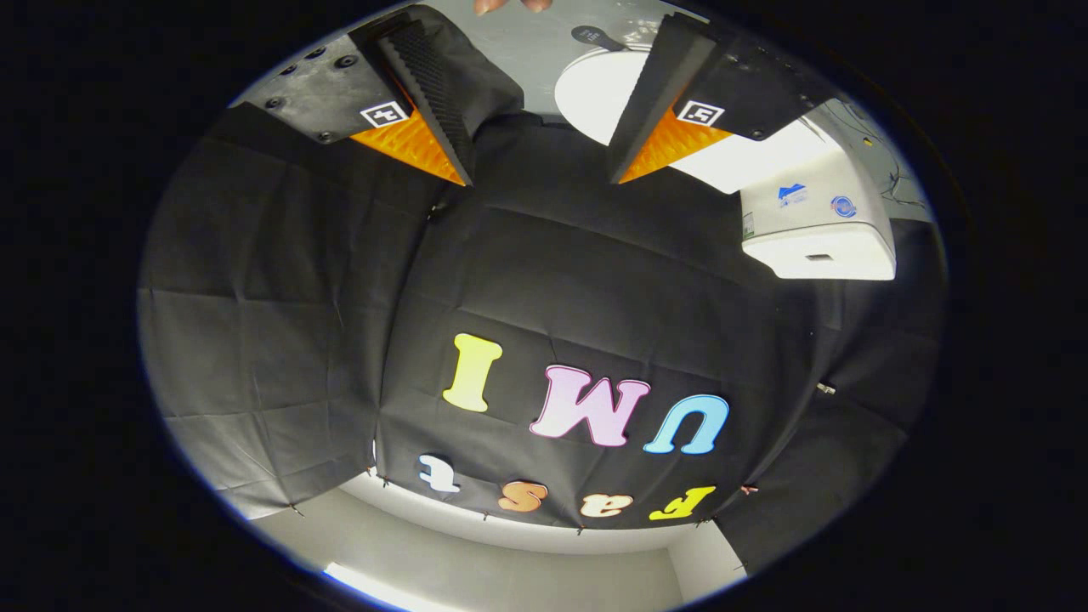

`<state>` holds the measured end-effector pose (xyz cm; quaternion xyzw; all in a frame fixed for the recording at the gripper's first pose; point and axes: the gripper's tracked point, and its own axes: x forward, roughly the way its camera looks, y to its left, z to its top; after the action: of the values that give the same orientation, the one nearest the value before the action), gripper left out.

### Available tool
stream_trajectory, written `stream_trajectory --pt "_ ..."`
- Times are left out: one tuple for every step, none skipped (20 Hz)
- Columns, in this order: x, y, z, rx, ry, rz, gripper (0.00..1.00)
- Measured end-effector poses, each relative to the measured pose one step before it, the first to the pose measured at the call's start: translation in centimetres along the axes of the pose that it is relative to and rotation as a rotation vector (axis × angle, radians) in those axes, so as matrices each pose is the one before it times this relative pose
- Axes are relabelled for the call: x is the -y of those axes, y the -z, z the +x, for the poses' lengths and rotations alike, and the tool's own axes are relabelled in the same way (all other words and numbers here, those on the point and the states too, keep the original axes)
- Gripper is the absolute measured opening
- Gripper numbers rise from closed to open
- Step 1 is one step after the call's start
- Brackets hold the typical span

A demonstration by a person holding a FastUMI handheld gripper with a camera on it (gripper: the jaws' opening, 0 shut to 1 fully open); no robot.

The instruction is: Open the toilet lid.

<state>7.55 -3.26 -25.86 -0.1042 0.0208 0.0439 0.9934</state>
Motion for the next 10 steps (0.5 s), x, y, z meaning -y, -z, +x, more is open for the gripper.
stream_trajectory --pt "0.162 0.848 0.244 -0.01735 -0.00313 0.01216 0.98" --pt "0.032 0.863 0.241 -0.01916 -0.00987 0.01677 0.98" --pt "0.055 0.888 0.196 -0.02178 -0.00991 0.02477 0.98" --pt "0.174 0.962 0.343 -0.02466 -0.01155 0.03583 0.98" --pt "0.089 1.175 0.272 -0.03223 -0.01326 0.03906 0.98" --pt "0.382 1.282 0.325 -0.03397 -0.00128 0.03474 0.98" --pt "0.756 1.164 0.508 -0.02161 0.00763 0.0282 0.99" --pt "0.917 1.001 0.455 -0.01422 0.01211 0.02716 0.99" --pt "0.793 0.945 0.448 -0.01931 0.01116 0.03072 0.99" --pt "0.752 1.071 0.413 -0.02647 0.00729 0.03626 0.99"
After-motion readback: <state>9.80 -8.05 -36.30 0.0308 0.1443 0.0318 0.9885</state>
